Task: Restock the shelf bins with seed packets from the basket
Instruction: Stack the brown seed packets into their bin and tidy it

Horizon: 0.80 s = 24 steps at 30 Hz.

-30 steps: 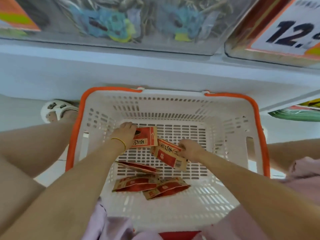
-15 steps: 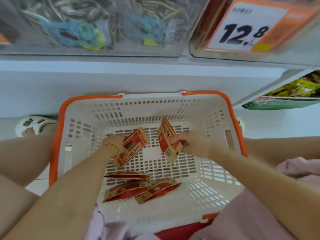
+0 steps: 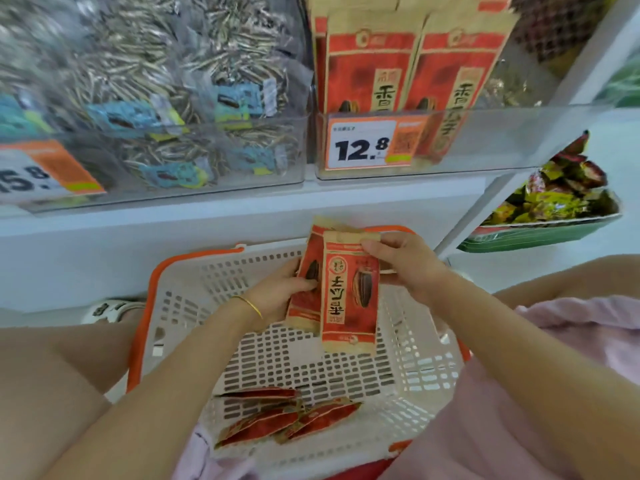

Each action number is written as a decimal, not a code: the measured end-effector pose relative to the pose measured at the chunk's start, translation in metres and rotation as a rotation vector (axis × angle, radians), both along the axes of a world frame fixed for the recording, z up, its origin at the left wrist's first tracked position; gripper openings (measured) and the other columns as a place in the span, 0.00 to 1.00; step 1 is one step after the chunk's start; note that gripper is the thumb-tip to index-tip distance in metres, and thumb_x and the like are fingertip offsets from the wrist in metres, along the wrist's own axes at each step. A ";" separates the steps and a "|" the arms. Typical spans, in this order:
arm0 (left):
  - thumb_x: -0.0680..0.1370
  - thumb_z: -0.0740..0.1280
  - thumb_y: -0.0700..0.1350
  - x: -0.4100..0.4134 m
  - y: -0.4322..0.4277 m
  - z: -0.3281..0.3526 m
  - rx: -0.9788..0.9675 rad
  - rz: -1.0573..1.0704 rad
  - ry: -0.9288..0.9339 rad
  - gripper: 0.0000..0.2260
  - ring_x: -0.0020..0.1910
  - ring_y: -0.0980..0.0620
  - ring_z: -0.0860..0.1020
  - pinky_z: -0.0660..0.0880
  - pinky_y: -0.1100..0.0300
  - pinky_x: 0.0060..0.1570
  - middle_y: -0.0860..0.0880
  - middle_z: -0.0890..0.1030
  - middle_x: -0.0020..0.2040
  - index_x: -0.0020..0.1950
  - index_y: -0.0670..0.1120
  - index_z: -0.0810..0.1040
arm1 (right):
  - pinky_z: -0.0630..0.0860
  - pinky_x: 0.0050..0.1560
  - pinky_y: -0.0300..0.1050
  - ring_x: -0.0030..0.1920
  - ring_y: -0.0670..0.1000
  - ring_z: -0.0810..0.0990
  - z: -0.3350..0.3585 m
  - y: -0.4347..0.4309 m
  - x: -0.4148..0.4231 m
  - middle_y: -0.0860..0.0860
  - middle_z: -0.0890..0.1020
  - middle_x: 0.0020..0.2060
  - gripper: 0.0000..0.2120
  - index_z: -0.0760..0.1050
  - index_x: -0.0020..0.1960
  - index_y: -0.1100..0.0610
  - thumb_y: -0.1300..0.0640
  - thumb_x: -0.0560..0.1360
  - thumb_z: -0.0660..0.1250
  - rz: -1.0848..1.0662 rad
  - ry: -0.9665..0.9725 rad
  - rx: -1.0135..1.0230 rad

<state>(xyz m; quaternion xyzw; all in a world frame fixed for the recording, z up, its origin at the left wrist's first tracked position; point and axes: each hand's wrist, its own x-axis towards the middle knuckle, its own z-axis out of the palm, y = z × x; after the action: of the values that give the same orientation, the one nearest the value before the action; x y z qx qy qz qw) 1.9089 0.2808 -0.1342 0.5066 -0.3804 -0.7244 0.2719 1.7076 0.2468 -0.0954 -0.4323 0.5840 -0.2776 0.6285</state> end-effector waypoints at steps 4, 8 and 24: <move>0.80 0.53 0.35 -0.013 0.012 0.026 0.015 0.013 0.060 0.12 0.41 0.50 0.82 0.80 0.54 0.43 0.44 0.81 0.47 0.54 0.46 0.73 | 0.77 0.31 0.37 0.34 0.45 0.81 0.016 0.004 -0.009 0.49 0.82 0.35 0.04 0.77 0.48 0.56 0.56 0.78 0.65 -0.068 0.005 0.007; 0.81 0.55 0.42 -0.023 0.018 0.034 0.033 0.106 0.066 0.10 0.40 0.50 0.82 0.80 0.54 0.41 0.46 0.83 0.45 0.53 0.47 0.76 | 0.78 0.31 0.42 0.34 0.49 0.79 0.020 0.005 -0.023 0.51 0.79 0.36 0.05 0.73 0.45 0.57 0.58 0.79 0.62 -0.321 -0.154 0.105; 0.72 0.71 0.45 -0.037 0.023 -0.002 -0.018 0.434 0.088 0.23 0.51 0.42 0.82 0.79 0.41 0.47 0.42 0.82 0.55 0.65 0.46 0.71 | 0.80 0.37 0.45 0.39 0.52 0.81 -0.015 0.079 -0.002 0.54 0.81 0.41 0.08 0.74 0.54 0.57 0.59 0.75 0.68 0.009 -0.135 0.423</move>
<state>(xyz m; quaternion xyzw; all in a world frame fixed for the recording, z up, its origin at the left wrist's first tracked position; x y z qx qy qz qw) 1.8721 0.3035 -0.1359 0.5421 -0.2567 -0.6668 0.4423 1.7060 0.3256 -0.1109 -0.2739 0.5840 -0.1743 0.7440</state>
